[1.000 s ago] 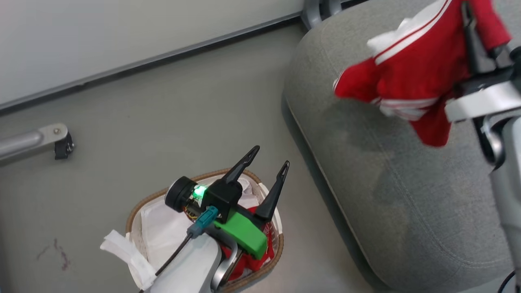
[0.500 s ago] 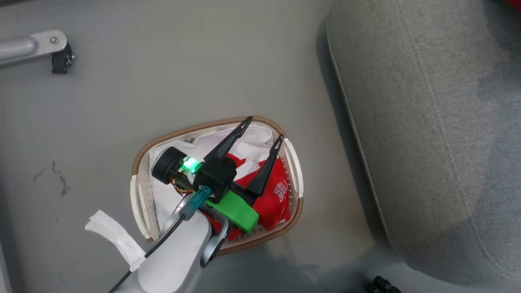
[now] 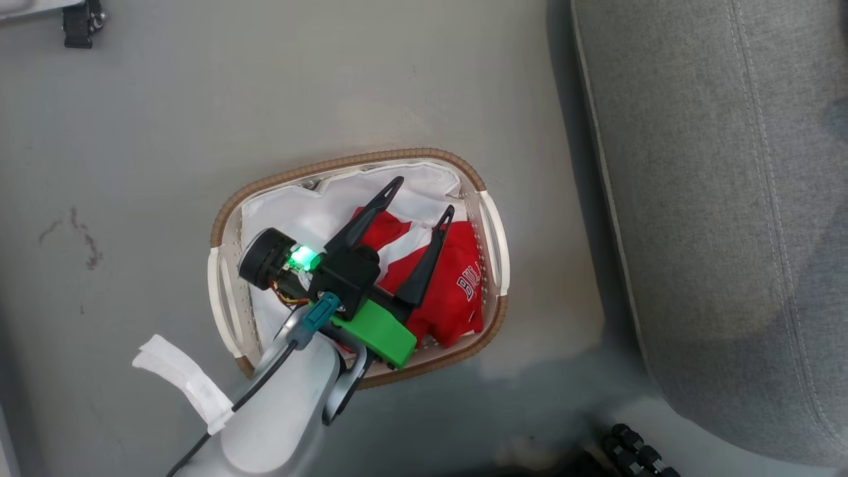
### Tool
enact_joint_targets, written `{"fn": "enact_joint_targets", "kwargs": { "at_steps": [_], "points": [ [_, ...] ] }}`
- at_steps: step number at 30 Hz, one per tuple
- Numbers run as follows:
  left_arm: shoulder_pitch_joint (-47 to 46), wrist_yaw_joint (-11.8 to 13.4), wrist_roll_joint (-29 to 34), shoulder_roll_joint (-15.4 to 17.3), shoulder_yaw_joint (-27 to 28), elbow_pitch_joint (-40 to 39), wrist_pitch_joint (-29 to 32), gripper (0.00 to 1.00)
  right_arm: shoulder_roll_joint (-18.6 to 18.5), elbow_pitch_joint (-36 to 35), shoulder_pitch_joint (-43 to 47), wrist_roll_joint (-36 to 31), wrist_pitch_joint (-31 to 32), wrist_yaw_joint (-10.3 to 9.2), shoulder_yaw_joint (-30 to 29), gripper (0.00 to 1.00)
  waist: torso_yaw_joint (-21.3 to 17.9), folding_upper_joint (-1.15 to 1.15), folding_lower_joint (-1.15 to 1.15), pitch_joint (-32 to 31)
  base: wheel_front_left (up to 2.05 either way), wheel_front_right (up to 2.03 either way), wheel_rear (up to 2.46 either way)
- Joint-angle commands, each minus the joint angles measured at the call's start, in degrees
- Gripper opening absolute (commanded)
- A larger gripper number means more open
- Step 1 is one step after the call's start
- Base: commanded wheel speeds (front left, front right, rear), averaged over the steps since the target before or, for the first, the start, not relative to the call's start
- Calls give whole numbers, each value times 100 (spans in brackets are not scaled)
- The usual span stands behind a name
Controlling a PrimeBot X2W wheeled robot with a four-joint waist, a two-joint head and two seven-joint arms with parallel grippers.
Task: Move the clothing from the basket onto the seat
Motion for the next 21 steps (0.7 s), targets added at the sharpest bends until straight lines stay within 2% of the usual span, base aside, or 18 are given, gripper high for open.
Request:
{"fn": "enact_joint_targets", "kwargs": {
  "at_steps": [1, 8, 16, 21],
  "points": [
    [-64, -30, 66, 33, 23, 18, -5, 100, 41, -32, 161, -21, -11, -8, -51, 100, -49, 0, -1, -34, 0, 0, 0],
    [39, -30, 13, 107, 120, 101, -5, 100, 341, -426, 696, -61, -10, -8, -87, 100, -195, 0, -1, -210, 0, 0, 0],
    [235, -30, -68, 29, 273, 131, -5, 100, 722, -1002, 1440, -236, -7, -8, -96, 100, -275, 0, -1, -646, 0, 0, 0],
    [434, -30, -125, -37, 445, 118, -5, 100, 779, -1159, 1675, -296, -7, -8, -50, 100, -241, 0, -1, -1050, 0, 0, 0]
  ]
}}
